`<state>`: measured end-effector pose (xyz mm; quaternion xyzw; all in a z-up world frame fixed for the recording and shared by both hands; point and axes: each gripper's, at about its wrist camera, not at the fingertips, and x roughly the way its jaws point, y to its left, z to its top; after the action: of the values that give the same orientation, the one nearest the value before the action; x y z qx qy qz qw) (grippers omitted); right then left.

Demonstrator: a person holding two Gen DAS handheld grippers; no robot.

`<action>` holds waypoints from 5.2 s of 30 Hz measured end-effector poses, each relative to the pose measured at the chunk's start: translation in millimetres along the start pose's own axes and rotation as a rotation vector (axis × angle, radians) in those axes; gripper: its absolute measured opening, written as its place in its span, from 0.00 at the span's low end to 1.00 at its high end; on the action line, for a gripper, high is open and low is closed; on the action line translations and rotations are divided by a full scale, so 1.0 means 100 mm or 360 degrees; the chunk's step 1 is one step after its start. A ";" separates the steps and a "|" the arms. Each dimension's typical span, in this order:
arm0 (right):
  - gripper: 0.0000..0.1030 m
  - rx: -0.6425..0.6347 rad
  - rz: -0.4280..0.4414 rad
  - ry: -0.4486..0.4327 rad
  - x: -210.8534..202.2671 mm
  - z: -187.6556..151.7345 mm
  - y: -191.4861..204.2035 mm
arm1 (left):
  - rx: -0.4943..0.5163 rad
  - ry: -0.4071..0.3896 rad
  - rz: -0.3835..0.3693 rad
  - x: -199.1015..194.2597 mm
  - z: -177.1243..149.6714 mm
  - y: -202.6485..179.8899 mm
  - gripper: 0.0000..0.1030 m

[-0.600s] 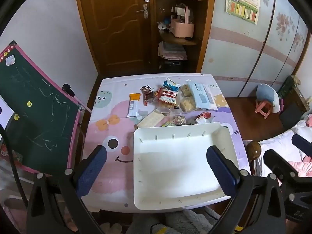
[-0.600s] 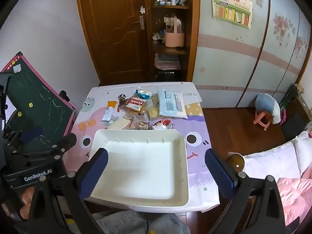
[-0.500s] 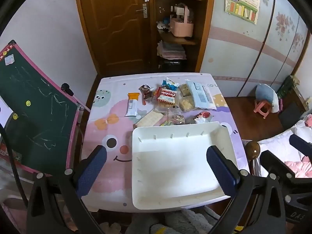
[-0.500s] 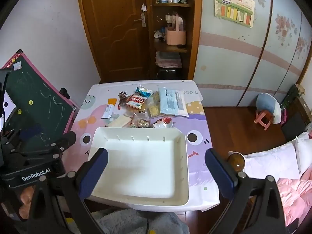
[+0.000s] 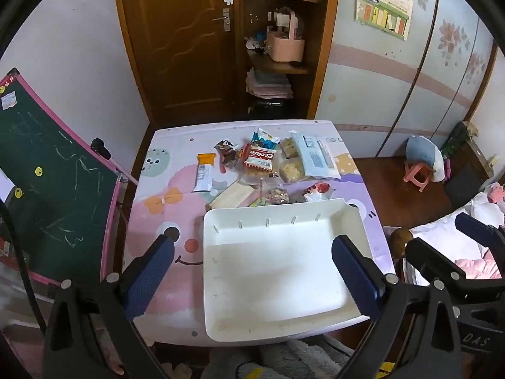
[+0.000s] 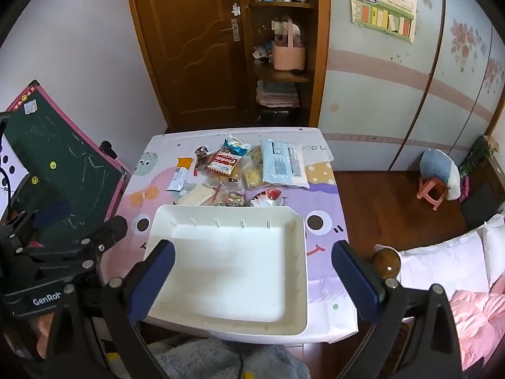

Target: Organize snacks

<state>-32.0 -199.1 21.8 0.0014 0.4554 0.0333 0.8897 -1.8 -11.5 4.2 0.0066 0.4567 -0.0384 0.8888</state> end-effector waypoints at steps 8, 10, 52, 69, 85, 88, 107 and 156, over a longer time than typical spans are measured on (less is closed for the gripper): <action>0.97 0.0018 0.0020 -0.0006 0.03 0.04 -0.03 | -0.0011 0.0010 -0.0039 0.07 0.03 0.04 0.96; 0.96 0.0030 0.0028 -0.0002 0.03 0.05 -0.04 | -0.0009 0.0012 -0.0036 0.08 0.05 0.04 0.96; 0.91 0.0015 0.0058 0.0005 0.03 0.02 0.17 | -0.0005 0.0008 -0.0029 0.08 0.03 0.18 0.96; 0.91 0.0009 0.0070 0.0032 0.10 0.05 0.24 | 0.0001 0.0026 -0.0003 0.07 0.03 0.29 0.96; 0.91 0.0003 0.0025 0.0046 0.33 0.34 -0.14 | -0.0126 -0.0055 0.0053 0.30 0.36 0.33 0.97; 0.91 -0.0004 0.0043 0.0061 0.42 0.41 -0.22 | -0.0123 -0.0045 0.0053 0.38 0.45 0.29 0.97; 0.91 -0.0062 0.0153 0.0251 1.42 0.86 -0.53 | -0.0170 0.0043 0.0185 0.94 0.79 0.34 0.96; 0.49 0.0462 0.0084 0.0956 3.54 0.55 -0.46 | -0.0109 0.0716 0.0075 4.59 0.85 1.20 0.31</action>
<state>221.5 -222.5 -234.7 0.1299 0.6971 -0.0100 0.7050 342.0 75.3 -321.6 -0.0045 0.6441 0.0002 0.7649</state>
